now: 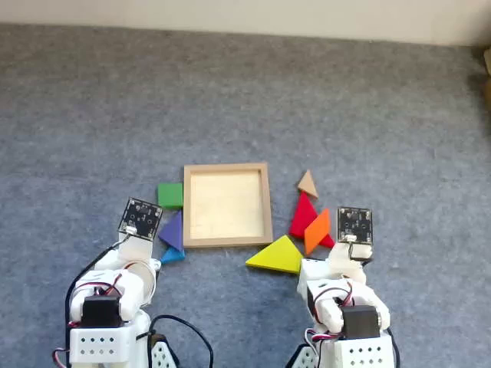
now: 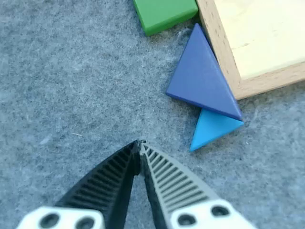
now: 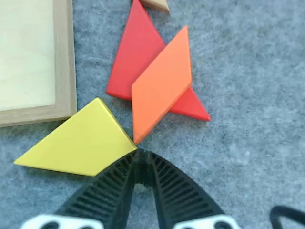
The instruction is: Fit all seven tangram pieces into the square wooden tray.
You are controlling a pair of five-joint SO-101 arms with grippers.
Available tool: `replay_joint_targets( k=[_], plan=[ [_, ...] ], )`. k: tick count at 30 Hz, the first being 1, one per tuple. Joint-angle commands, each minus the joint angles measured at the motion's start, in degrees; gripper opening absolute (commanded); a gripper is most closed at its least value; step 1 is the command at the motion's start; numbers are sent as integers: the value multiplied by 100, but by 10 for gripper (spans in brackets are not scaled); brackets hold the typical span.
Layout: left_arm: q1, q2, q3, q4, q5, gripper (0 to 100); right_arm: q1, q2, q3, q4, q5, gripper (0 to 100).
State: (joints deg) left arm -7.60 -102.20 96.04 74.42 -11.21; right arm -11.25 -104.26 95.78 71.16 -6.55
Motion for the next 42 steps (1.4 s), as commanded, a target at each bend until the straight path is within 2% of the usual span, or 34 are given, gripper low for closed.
replay_joint_targets(
  k=[1, 31, 37, 42],
  plan=[
    [110, -154, 110, 44, -35, 7, 75, -101, 813, 57, 53, 5],
    [110, -154, 110, 44, -35, 7, 75, -101, 804, 40, 53, 5],
    [110, -154, 110, 44, -35, 7, 92, -101, 84, 40, 62, 9],
    [110, -154, 110, 44, -35, 7, 708, -101, -453, -444, 62, 28]
  ],
)
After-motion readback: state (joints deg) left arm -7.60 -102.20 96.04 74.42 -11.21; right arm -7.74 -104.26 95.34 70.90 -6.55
